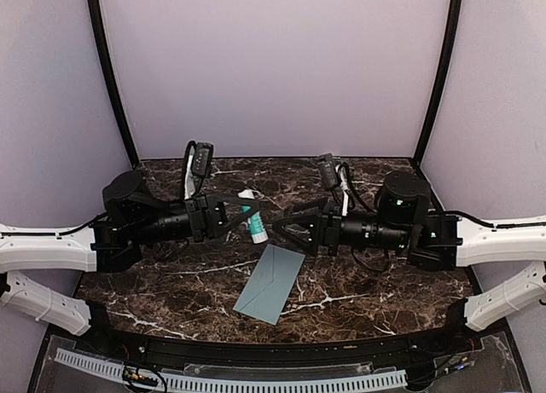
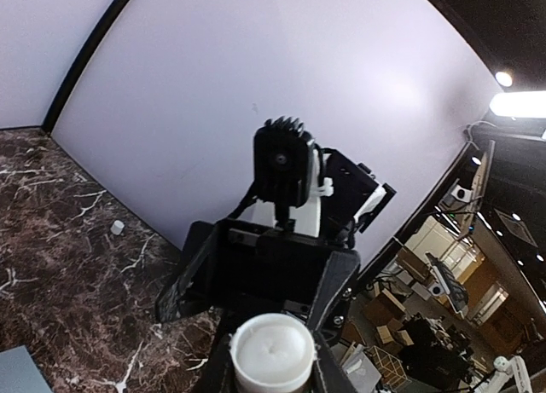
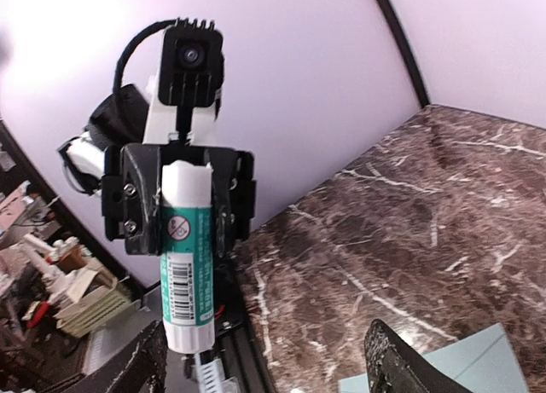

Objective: Place the letter into the envelope and seal it
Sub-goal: Screw the solid glue.

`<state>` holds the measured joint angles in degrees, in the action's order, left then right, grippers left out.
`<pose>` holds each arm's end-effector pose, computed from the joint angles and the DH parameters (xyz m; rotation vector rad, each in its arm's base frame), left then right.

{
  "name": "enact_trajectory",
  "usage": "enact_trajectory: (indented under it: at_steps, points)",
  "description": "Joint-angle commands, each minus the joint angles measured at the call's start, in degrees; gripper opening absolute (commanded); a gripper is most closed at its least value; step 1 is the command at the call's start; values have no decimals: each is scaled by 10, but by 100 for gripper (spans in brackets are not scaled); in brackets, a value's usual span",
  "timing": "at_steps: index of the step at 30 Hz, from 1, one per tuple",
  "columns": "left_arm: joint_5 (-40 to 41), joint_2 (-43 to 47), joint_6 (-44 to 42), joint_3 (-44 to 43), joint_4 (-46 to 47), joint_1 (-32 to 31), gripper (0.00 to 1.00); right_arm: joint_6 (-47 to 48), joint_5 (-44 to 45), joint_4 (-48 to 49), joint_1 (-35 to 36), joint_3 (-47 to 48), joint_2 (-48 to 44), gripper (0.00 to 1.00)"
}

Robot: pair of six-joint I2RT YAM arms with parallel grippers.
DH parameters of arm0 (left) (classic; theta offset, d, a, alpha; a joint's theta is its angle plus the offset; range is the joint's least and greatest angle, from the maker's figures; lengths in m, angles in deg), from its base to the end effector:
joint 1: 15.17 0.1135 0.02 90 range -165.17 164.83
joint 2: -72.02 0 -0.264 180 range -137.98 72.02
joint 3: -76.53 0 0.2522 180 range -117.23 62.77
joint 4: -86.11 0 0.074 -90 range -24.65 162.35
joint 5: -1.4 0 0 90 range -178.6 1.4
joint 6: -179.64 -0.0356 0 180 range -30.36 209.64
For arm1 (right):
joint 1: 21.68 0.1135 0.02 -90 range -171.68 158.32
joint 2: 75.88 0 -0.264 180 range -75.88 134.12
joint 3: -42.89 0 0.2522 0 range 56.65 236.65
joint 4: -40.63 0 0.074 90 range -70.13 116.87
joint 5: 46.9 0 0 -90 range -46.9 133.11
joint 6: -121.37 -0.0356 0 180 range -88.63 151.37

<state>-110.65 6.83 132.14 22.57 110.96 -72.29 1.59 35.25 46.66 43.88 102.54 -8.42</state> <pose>0.1302 -0.2261 0.3292 0.5705 1.4692 -1.6780 0.1105 0.2550 0.3197 -0.6618 1.6634 1.3626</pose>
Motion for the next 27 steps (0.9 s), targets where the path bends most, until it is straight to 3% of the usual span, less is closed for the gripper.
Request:
enact_trajectory:
  at_steps: [1, 7, 16, 20, 27]
  points:
    - [-94, 16, -4, 14, 119, 2, 0, -20, -181, 113, -4, 3, 17, 77]
    - [-107, 17, -5, 15, 124, 2, 0, -21, -217, 130, 5, 14, 40, 73]
    - [-118, 1, -7, 10, 137, 2, 0, -29, -241, 152, 21, 46, 84, 52]
    - [-122, -3, -8, 6, 137, 2, 0, -30, -252, 154, 24, 55, 95, 36]
    - [-117, 2, -16, 6, 127, 2, 0, -32, -236, 148, 25, 52, 90, 17]
